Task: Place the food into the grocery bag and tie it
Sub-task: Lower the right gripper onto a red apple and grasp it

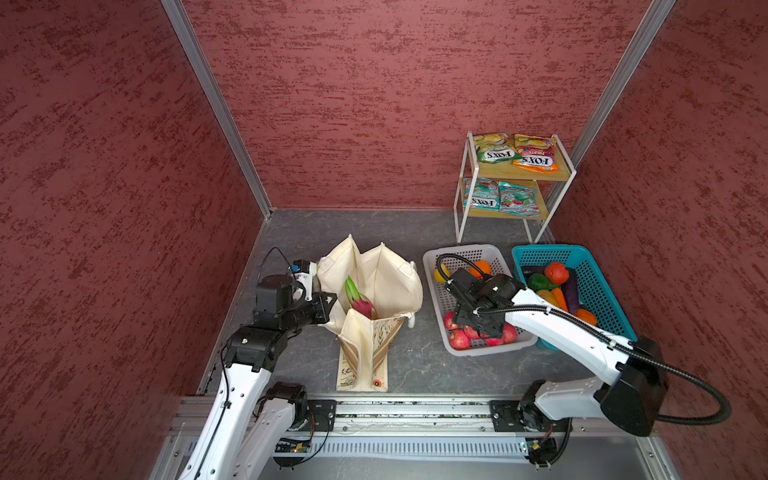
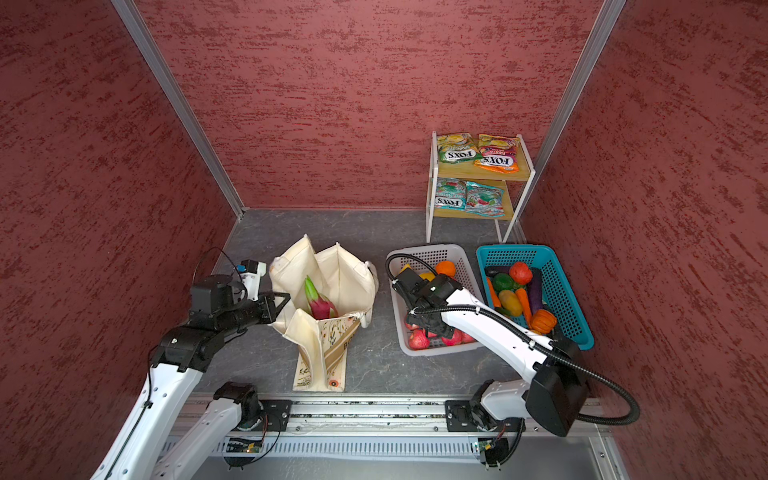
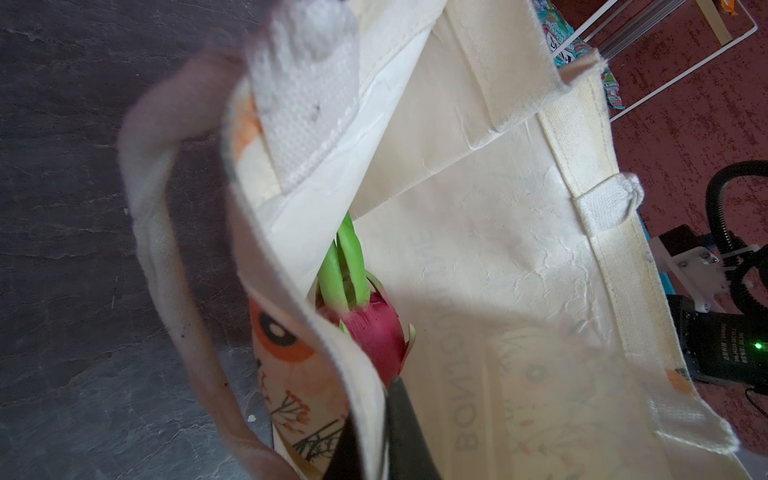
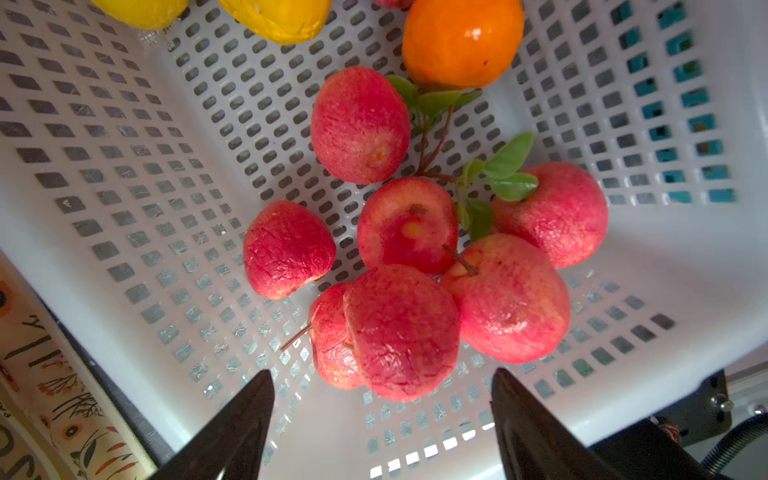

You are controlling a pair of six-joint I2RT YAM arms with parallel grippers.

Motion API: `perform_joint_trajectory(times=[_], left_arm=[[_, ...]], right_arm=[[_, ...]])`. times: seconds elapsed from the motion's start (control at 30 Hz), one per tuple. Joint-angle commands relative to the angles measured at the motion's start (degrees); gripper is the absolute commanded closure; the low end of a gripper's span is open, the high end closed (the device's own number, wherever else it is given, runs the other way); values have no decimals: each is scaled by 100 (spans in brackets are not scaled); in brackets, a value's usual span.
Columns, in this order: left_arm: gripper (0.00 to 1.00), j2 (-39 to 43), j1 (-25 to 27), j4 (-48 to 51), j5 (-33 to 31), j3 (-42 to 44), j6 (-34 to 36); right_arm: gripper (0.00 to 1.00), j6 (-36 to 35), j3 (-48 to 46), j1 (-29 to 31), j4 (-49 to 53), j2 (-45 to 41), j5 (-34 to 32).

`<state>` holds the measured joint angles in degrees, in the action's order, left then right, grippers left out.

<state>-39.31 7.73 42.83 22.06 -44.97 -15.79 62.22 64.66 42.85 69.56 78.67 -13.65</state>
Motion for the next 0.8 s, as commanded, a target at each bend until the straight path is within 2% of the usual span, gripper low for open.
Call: perform_joint_trajectory(times=[0.0, 0.53, 0.77], left_arm=[[89, 37, -1, 23, 35, 85, 6], [89, 50, -30, 16, 51, 89, 6], [89, 55, -39, 24, 52, 85, 15]], right_arm=[[17, -58, 152, -48, 251, 69, -191], [19, -403, -83, -232, -123, 227, 3], [20, -473, -190, -271, -130, 236, -159]])
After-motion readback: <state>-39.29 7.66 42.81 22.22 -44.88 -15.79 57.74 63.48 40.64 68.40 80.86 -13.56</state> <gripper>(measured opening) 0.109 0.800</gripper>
